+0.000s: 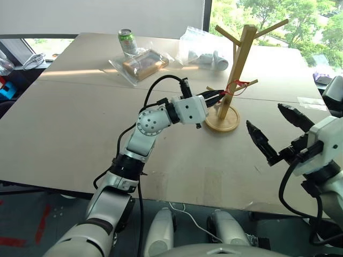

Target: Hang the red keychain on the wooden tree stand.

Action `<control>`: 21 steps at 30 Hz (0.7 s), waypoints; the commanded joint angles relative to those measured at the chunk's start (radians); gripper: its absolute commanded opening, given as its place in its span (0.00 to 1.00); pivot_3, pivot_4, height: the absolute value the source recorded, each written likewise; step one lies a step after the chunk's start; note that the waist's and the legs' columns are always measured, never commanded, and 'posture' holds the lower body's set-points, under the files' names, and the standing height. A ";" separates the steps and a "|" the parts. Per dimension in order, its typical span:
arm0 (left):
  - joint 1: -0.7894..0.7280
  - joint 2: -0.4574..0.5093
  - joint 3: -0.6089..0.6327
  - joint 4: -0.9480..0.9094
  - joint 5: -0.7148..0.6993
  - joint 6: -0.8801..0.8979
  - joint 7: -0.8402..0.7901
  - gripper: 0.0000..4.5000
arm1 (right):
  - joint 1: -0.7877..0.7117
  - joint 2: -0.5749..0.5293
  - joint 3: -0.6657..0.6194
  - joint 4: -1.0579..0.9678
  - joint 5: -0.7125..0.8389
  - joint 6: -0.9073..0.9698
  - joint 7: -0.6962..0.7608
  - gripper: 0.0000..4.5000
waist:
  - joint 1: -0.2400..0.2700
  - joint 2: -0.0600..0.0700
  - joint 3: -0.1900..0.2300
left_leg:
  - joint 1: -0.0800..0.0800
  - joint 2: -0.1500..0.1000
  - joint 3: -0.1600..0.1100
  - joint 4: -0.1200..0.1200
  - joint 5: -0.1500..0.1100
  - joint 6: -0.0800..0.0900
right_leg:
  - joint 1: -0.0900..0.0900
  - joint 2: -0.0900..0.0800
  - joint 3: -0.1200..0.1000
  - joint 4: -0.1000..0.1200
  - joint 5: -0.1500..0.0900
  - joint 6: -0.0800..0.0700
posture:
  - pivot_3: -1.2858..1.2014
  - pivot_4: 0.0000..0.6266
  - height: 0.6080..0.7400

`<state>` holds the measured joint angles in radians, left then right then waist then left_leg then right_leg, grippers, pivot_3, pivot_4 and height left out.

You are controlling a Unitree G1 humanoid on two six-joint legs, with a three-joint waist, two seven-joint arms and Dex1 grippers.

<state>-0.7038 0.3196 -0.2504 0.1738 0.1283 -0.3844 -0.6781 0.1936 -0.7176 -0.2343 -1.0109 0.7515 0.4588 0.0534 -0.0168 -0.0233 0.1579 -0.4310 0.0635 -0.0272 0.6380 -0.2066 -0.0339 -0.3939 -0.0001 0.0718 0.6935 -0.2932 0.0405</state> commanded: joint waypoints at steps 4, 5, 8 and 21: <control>-0.030 0.004 -0.007 0.009 0.075 0.004 0.051 0.03 | 0.002 -0.019 -0.006 -0.036 0.018 -0.022 -0.024 1.00 | 0.000 0.000 0.000 | 0.000 0.000 0.000 0.000 0.000 0.000 | 0.000 0.000 0.000 0.000 0.000 0.000 | 0.52 0.24 1.00; -0.031 0.003 -0.007 0.009 0.078 0.005 0.055 0.03 | 0.002 -0.019 -0.006 -0.036 0.017 -0.021 -0.024 1.00 | 0.000 0.000 0.000 | 0.000 0.000 0.000 0.000 0.000 0.000 | 0.000 0.000 0.000 0.000 0.000 0.000 | 0.52 0.24 1.00; -0.034 -0.003 -0.006 0.010 0.080 0.008 0.061 0.03 | 0.000 -0.015 -0.008 -0.036 0.015 -0.013 -0.022 1.00 | 0.000 0.000 0.000 | 0.000 0.000 0.000 0.000 0.000 0.000 | 0.000 0.000 0.000 0.000 0.000 0.000 | 0.52 0.24 1.00; -0.062 -0.034 -0.009 0.000 0.069 -0.012 0.068 0.03 | -0.011 -0.007 -0.016 -0.036 0.020 0.015 -0.027 1.00 | 0.001 0.000 0.000 | 0.000 0.000 0.000 0.000 0.000 0.000 | 0.000 0.000 0.000 0.000 0.000 0.000 | 0.52 0.24 1.00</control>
<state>-0.7404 0.2915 -0.2557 0.1904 0.2038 -0.3781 -0.6243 0.1887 -0.7269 -0.2321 -1.0110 0.7596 0.4771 0.0339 -0.0155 -0.0233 0.1578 -0.4310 0.0635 -0.0271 0.6381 -0.2065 -0.0340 -0.3938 -0.0001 0.0718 0.6937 -0.2932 0.0405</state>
